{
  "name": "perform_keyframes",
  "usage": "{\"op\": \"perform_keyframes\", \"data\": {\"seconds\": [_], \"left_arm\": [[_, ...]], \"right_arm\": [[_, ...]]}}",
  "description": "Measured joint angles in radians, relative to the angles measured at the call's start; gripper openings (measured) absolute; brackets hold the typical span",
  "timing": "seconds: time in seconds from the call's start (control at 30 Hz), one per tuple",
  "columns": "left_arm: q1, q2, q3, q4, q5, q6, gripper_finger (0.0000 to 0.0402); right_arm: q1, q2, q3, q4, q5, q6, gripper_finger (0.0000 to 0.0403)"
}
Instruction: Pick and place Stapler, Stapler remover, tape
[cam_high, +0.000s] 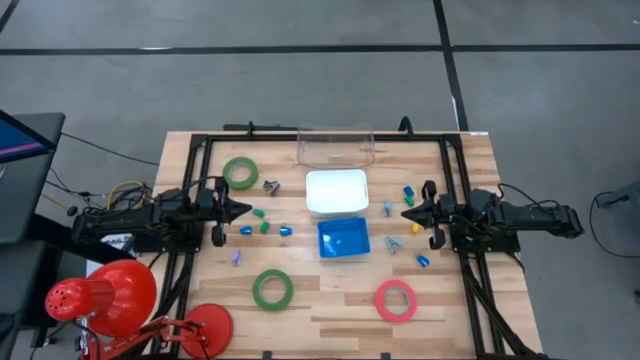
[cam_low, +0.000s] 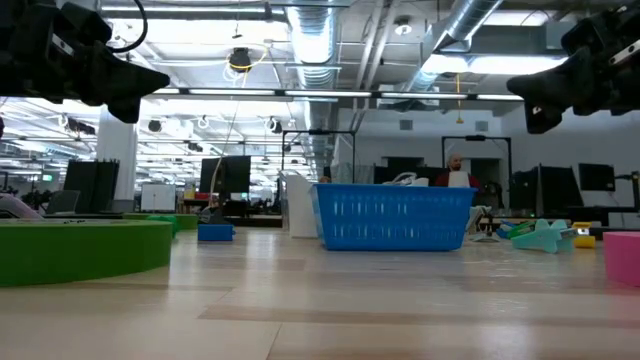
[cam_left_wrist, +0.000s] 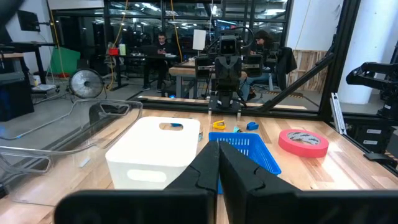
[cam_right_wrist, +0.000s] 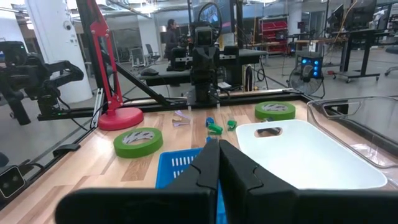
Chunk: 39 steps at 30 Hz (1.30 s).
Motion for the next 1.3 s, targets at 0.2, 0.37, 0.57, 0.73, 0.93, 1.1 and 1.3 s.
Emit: {"op": "perform_keyframes", "data": {"seconds": [0.2, 0.37, 0.57, 0.73, 0.93, 1.1, 1.3], "left_arm": [[0.0, 0.0, 0.0, 0.0, 0.0, 0.0, 0.0003], [0.0, 0.0, 0.0, 0.0, 0.0, 0.0, 0.0003], [0.0, 0.0, 0.0, 0.0, 0.0, 0.0, 0.0003], [0.0, 0.0, 0.0, 0.0, 0.0, 0.0, 0.0003], [0.0, 0.0, 0.0, 0.0, 0.0, 0.0, 0.0003], [0.0, 0.0, 0.0, 0.0, 0.0, 0.0, 0.0003], [0.0, 0.0, 0.0, 0.0, 0.0, 0.0, 0.0003]], "right_arm": [[0.0, 0.0, 0.0, 0.037, 0.002, 0.0, 0.0], [0.0, 0.0, 0.0, 0.047, 0.001, 0.029, 0.0], [0.0, 0.0, 0.0, 0.055, -0.001, 0.15, 0.0], [0.0, 0.0, 0.0, 0.113, -0.001, 0.158, 0.0], [0.0, 0.0, 0.0, 0.187, -0.001, 0.158, 0.0], [0.0, 0.0, 0.0, 0.261, -0.001, 0.164, 0.0], [0.0, 0.0, 0.009, 0.318, 0.002, 0.187, 0.0]]}}
